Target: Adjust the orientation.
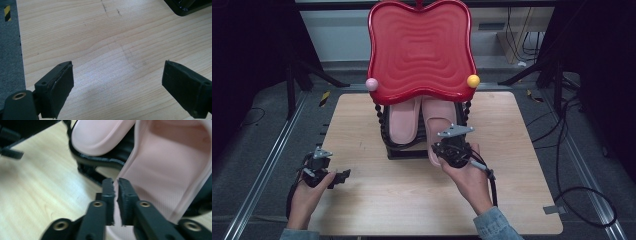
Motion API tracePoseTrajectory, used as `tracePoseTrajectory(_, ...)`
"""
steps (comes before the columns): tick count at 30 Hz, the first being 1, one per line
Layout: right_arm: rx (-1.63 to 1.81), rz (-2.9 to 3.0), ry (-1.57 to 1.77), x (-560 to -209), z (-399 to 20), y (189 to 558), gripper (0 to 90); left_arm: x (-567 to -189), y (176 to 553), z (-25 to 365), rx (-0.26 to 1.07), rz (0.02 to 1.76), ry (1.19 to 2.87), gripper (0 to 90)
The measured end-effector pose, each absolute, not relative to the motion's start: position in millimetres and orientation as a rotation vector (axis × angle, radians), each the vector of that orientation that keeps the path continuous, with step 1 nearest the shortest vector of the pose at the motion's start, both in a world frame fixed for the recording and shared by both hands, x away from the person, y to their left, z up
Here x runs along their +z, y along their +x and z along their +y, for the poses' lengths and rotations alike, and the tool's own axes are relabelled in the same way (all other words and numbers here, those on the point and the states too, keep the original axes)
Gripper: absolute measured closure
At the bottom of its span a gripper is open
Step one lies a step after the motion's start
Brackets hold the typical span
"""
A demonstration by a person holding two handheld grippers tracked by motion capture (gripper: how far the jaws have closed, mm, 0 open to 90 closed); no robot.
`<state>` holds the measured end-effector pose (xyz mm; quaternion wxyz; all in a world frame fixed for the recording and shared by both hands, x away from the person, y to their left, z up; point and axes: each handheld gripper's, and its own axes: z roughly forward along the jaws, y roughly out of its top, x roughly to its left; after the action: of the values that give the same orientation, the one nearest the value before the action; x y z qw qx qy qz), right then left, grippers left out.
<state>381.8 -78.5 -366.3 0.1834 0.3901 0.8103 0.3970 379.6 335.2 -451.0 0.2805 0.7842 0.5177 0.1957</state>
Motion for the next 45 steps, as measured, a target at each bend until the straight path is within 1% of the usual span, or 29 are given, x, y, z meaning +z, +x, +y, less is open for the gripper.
tracePoseTrajectory(1, 1.117, 2.301, 1.089, -367, -80, 378, 89.4, -451, 379, 335, 0.524, 1.388, 2.1, 9.9)
tracePoseTrajectory(2, 1.113, 2.319, 1.079, -367, -82, 375, 89.9, -450, 379, 335, 0.526, 1.387, 2.098, 10.0)
tracePoseTrajectory(10, 1.052, 2.437, 1.01, -377, -95, 348, 90.0, -451, 379, 337, 0.524, 1.391, 2.098, 10.0)
tracePoseTrajectory(16, 0.962, 2.537, 1.003, -401, -98, 343, 90.0, -452, 380, 334, 0.522, 1.387, 2.107, 10.0)
tracePoseTrajectory(21, 0.907, 2.597, 1.022, -421, -96, 348, 90.0, -453, 380, 332, 0.517, 1.381, 2.115, 10.0)
tracePoseTrajectory(25, 0.887, 2.596, 1.034, -425, -95, 357, 90.0, -453, 380, 333, 0.517, 1.384, 2.109, 9.9)
tracePoseTrajectory(33, 0.896, 2.571, 1.019, -411, -91, 374, 90.0, -452, 380, 335, 0.519, 1.39, 2.099, 10.0)
tracePoseTrajectory(40, 0.894, 2.571, 0.984, -407, -82, 385, 90.0, -452, 379, 332, 0.514, 1.377, 2.114, 10.0)
tracePoseTrajectory(45, 0.931, 2.547, 0.991, -396, -78, 398, 90.0, -451, 380, 334, 0.522, 1.383, 2.102, 10.0)
